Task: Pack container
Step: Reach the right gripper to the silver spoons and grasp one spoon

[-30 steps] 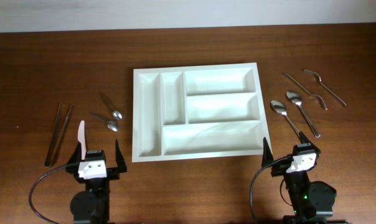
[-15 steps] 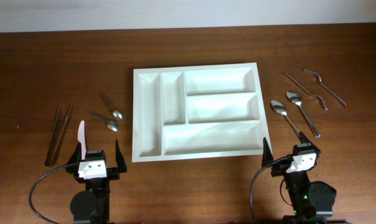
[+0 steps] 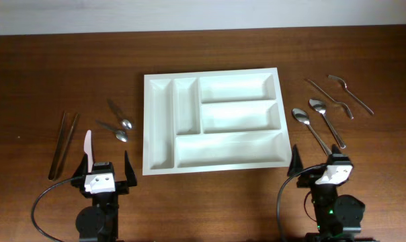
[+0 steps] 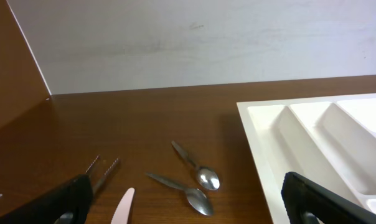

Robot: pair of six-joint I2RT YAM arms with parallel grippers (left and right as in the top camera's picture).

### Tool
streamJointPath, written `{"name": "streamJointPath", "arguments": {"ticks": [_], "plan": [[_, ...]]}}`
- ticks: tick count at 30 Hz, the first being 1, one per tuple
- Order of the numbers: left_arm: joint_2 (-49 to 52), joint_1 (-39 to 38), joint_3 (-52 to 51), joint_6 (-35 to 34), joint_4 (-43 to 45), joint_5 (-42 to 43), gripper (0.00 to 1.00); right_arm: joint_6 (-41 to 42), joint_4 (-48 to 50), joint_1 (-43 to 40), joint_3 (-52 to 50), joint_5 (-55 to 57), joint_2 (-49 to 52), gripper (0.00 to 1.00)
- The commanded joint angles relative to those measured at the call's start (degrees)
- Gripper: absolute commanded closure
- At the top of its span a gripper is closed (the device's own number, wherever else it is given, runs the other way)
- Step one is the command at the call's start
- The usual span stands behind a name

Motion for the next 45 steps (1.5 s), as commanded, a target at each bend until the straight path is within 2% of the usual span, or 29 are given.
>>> {"name": "streamJointPath", "arguments": {"ticks": [1, 7, 11, 14, 16, 18, 23, 31, 36, 38, 45], "plan": [[-0.5, 0.2, -0.2, 0.5, -0.1, 0.2, 0.01, 2.2, 0.8, 0.2, 7.3, 8.6, 4.9, 0.01], [-0.5, 0.2, -0.2, 0.5, -0.1, 0.2, 0.01, -3.3, 0.3, 0.2, 24.9, 11.0, 23.7, 0.01], [-0.5, 0.2, -0.2, 0.5, -0.1, 0.2, 0.01, -3.7, -5.6, -1.7, 40.7, 9.9, 39.6, 0.02], [-0.5, 0.2, -0.2, 0.5, -0.1, 0.2, 0.01, -5.7, -14.4, -4.7, 53.7, 4.9, 51.5, 0.01], [-0.5, 0.2, -0.2, 0.5, -0.1, 0.2, 0.01, -8.7, -24.7, -8.2, 65.4, -2.3, 62.1, 0.01], [-0.5, 0.2, -0.2, 0.5, 0.0, 0.2, 0.01, -10.8, -31.7, -10.8, 72.8, -7.2, 69.4, 0.01], [-0.5, 0.2, -0.2, 0.5, -0.1, 0.2, 0.01, -16.3, -42.8, -16.0, 85.3, -12.7, 85.2, 0.01], [-0.5, 0.2, -0.2, 0.5, -0.1, 0.2, 0.01, -16.9, -42.7, -16.6, 85.7, -12.8, 92.8, 0.02], [-0.5, 0.2, -0.2, 0.5, -0.1, 0.2, 0.01, -30.8, -46.4, -15.8, 85.6, -12.9, 95.6, 0.01], [-0.5, 0.2, -0.2, 0.5, -0.1, 0.2, 0.01, -33.3, -48.3, -15.8, 85.6, -12.8, 97.2, 0.01], [-0.5, 0.2, -0.2, 0.5, -0.1, 0.2, 0.01, -37.7, -55.9, -15.2, 85.6, -12.7, 104.6, 0.23]]}}
